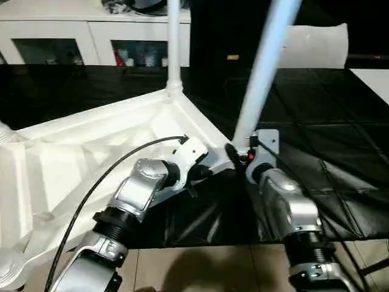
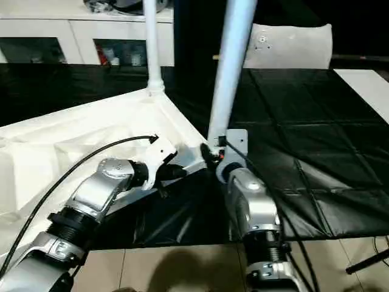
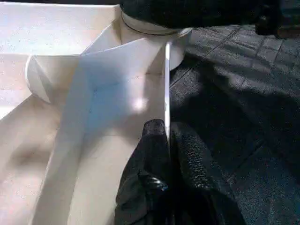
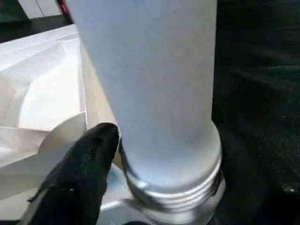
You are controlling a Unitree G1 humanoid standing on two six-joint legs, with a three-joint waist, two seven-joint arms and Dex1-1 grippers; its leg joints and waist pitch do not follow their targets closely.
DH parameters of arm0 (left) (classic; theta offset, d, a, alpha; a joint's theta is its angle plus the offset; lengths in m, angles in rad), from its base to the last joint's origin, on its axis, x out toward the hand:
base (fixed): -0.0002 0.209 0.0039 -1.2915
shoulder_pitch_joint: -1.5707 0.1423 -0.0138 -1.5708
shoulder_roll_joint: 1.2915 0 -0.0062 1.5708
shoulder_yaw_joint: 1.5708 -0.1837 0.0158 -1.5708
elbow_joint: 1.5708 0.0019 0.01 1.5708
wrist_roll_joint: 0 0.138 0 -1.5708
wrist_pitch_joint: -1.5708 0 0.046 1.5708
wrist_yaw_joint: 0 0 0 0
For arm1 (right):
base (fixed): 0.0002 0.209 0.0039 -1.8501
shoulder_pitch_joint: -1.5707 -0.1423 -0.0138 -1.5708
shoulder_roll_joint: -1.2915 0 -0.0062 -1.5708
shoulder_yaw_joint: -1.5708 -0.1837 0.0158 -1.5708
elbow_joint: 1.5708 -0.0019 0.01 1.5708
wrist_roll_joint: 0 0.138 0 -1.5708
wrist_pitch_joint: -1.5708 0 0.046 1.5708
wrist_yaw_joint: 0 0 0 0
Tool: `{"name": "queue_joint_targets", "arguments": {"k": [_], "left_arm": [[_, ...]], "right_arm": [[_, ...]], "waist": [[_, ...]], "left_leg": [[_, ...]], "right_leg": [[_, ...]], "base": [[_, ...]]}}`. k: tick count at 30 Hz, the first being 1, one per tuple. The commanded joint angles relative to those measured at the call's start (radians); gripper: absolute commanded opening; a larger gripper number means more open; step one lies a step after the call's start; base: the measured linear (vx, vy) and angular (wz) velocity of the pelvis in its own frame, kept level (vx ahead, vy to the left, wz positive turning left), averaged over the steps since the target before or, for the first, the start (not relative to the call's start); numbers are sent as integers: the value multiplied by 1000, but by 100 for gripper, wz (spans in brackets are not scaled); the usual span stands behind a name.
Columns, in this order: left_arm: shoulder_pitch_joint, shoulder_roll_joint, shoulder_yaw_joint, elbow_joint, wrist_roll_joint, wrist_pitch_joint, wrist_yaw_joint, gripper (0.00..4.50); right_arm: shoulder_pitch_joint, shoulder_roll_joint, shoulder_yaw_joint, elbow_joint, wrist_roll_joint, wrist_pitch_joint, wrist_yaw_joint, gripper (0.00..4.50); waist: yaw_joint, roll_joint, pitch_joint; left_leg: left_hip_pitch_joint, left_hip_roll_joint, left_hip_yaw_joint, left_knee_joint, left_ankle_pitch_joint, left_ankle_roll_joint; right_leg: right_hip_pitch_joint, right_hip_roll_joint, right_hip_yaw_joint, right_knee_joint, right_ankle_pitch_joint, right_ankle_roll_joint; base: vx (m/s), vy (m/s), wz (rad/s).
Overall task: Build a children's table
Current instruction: Rotate leg to tighten
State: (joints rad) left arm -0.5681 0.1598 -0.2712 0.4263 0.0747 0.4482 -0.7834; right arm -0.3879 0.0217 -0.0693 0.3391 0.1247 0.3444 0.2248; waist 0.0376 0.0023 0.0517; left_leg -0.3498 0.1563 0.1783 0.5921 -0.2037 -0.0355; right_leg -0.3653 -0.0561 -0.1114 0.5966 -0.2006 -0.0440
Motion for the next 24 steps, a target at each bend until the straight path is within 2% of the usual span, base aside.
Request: {"name": "queue_joint_targets", "arguments": {"k": [1,3,5,6,7,10,11,12,14,17,19,22,23,24], "left_arm": [[-23,14,-23,-13,4,-42,-33,0],[-17,42,-32,-5,13,-65,-60,0],[-12,61,-39,0,15,-83,-86,0],[-3,96,-52,6,13,-120,-137,0],[2,110,-57,7,10,-136,-161,0],[16,156,-82,-1,6,-180,-238,0],[21,180,-95,-1,2,-188,-278,0],[23,202,-111,0,2,-213,-321,0],[25,242,-137,5,4,-260,-397,0],[21,263,-152,12,5,-293,-443,0],[11,276,-157,20,-3,-313,-485,0],[1,292,-170,21,-10,-331,-539,0],[-1,297,-174,20,-10,-336,-551,0],[-5,302,-179,23,-13,-346,-566,0]], "right_arm": [[42,32,99,-9,41,44,86,387],[71,2,97,-62,47,41,109,396],[93,-21,90,-102,59,43,131,404],[135,-73,76,-176,74,39,181,419],[153,-98,72,-207,82,35,213,433],[191,-173,59,-277,103,32,299,445],[209,-231,56,-315,122,32,375,445],[215,-275,53,-332,135,31,432,445],[217,-359,54,-355,158,34,539,445],[207,-405,61,-363,174,44,597,445],[187,-458,87,-362,175,45,668,445],[169,-515,131,-352,164,28,760,445],[164,-522,139,-350,170,33,783,445],[158,-536,151,-347,176,34,808,445]], "waist": [[6,7,-51],[0,6,-52],[2,7,-54],[2,1,-53],[7,4,-53],[13,4,-54],[13,1,-54],[18,3,-52],[24,3,-51],[28,-2,-49],[32,-4,-51],[38,-8,-53],[43,-5,-54],[48,-8,-54]], "left_leg": [[1,91,-45,-79,-197,26],[0,93,-45,-80,-194,27],[3,95,-44,-79,-186,32],[0,93,-43,-78,-177,39],[1,92,-41,-76,-171,46],[-1,95,-41,-76,-151,59],[-1,94,-40,-76,-153,61],[1,97,-40,-76,-156,64],[3,95,-38,-76,-165,68],[3,94,-37,-75,-175,66],[4,92,-37,-73,-164,66],[3,96,-36,-70,-133,76],[4,97,-35,-70,-128,80],[5,96,-35,-69,-127,81]], "right_leg": [[38,-128,84,-91,-285,-144],[39,-126,85,-88,-253,-146],[37,-126,86,-85,-227,-152],[41,-126,86,-87,-221,-153],[38,-128,87,-85,-219,-153],[39,-128,86,-83,-204,-153],[40,-127,86,-82,-204,-153],[40,-128,87,-83,-215,-147],[38,-126,86,-87,-239,-141],[38,-128,85,-89,-275,-140],[38,-128,82,-90,-289,-146],[38,-127,83,-82,-245,-153],[36,-129,84,-82,-235,-158],[37,-129,82,-80,-234,-161]], "base": [[0,0,0],[0,0,0],[0,0,0],[0,0,0],[0,0,0],[0,0,0],[0,0,0],[0,0,0],[0,0,0],[0,0,0],[0,0,0],[0,0,0],[0,0,0],[0,0,0]]}}
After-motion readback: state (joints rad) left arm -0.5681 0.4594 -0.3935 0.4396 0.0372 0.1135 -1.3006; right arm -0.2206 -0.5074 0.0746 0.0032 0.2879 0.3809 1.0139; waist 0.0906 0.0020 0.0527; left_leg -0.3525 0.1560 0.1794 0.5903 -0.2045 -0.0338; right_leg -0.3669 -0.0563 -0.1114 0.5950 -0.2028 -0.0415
